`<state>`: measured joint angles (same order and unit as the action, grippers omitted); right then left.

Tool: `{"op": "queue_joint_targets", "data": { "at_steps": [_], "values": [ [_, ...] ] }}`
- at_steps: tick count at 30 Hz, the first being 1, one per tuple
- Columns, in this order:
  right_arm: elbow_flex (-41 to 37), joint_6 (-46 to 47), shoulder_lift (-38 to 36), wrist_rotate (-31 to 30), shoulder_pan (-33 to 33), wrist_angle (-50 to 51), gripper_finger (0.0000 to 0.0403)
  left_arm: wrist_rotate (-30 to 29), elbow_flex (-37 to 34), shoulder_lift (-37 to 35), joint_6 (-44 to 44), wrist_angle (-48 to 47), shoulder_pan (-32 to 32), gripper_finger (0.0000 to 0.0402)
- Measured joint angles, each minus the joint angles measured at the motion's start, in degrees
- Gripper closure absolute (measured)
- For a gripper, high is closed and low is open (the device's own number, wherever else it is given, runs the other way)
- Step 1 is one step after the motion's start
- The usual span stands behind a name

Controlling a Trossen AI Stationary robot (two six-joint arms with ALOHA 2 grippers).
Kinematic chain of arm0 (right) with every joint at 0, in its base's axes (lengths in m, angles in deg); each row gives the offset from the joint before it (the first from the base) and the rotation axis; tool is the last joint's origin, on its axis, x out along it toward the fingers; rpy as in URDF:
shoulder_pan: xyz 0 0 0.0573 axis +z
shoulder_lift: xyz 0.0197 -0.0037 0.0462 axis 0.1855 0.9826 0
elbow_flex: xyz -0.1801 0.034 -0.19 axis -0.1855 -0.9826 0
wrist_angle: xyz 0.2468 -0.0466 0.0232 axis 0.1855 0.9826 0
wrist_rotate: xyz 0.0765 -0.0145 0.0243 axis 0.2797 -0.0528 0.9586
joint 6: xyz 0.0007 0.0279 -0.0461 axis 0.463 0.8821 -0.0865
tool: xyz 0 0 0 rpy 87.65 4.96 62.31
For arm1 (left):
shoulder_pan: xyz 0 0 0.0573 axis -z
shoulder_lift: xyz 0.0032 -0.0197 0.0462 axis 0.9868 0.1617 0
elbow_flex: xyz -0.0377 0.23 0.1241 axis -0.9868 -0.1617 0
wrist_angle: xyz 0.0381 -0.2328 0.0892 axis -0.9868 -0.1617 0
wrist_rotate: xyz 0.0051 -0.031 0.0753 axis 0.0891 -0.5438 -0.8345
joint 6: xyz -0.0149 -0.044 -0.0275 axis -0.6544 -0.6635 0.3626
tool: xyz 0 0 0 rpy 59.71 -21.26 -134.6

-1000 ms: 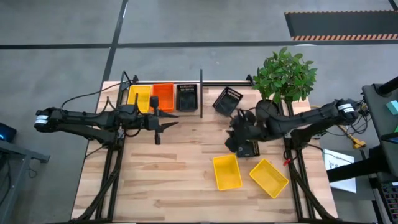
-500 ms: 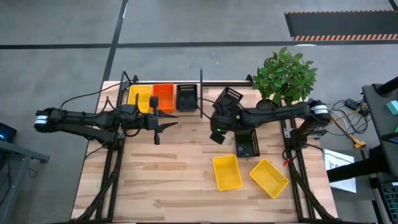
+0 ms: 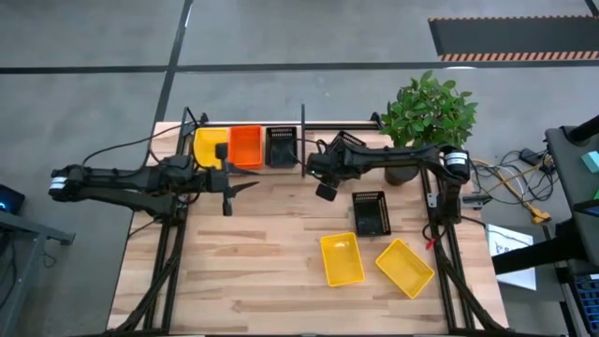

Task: Stack baskets on shelf by color
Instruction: Stack the top black bin on the black bin on the shelf

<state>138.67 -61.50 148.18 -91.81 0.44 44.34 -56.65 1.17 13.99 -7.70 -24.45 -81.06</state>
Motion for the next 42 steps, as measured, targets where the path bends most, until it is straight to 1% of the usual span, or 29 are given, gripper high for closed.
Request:
{"op": "queue_joint_targets", "data": {
  "at_steps": [3, 8, 14, 20, 24, 28, 31, 33, 35, 37, 40, 42],
  "values": [
    [-0.42, -3.71, 1.23, 0.0, -1.08, -0.61, 0.025, 0.0, 0.0, -0.44, -1.21, -0.09, 0.0, 0.0317],
    [-0.57, -5.85, 3.76, 0.06, -1.62, -0.88, 0.0254, 0.02, 0.0, -0.92, -1.32, -0.37, 0.0, 0.0317],
    [-0.7, -5.47, 6.09, 0.02, -1.73, -0.9, 0.0255, 0.02, -0.02, -0.88, -1.32, -1.09, 0.02, 0.0317],
    [-0.77, -5.73, 7.85, 0.01, -1.98, -1.29, 0.0267, 0.02, -0.02, -0.83, -1.32, -1.15, 0.02, 0.0317],
    [-0.77, -5.98, 8.67, 0.11, -1.97, -1.51, 0.0279, 0.02, -0.02, -0.83, -1.3, -1.19, 0.02, 0.0317],
    [-0.77, -6.02, 8.71, 1.08, -1.94, -1.48, 0.0303, 0.02, -0.02, -0.83, -1.3, -1.22, 0.02, 0.0317],
    [-0.79, -6.13, 8.04, 1.58, -1.84, -0.52, 0.0325, 0.02, -0.02, -0.81, -1.3, -1.22, 0.02, 0.0317],
    [-0.79, -6.13, 6.72, 1.57, -1.78, 0.67, 0.0332, 0.04, -0.02, -0.81, -1.3, -1.26, 0.02, 0.0317],
    [-0.79, -6.13, 5.31, 1.52, -1.77, 1.42, 0.033, 0.03, -0.02, -0.81, -1.3, -1.33, 0.04, 0.0317],
    [-0.79, -6.6, 4.15, 1.52, -1.77, 2.75, 0.0318, 0.04, -0.02, -0.81, -1.31, -1.39, 0.04, 0.0317],
    [-0.79, -7.59, 2.56, 1.22, -1.78, 3.69, 0.029, 0.04, -0.04, -0.81, -1.3, -1.39, 0.04, 0.0317],
    [-0.79, -8.37, 1.99, -0.57, -1.78, 3.63, 0.0268, 0.04, -0.04, -0.81, -1.28, -1.41, 0.04, 0.0317]
  ]
}}
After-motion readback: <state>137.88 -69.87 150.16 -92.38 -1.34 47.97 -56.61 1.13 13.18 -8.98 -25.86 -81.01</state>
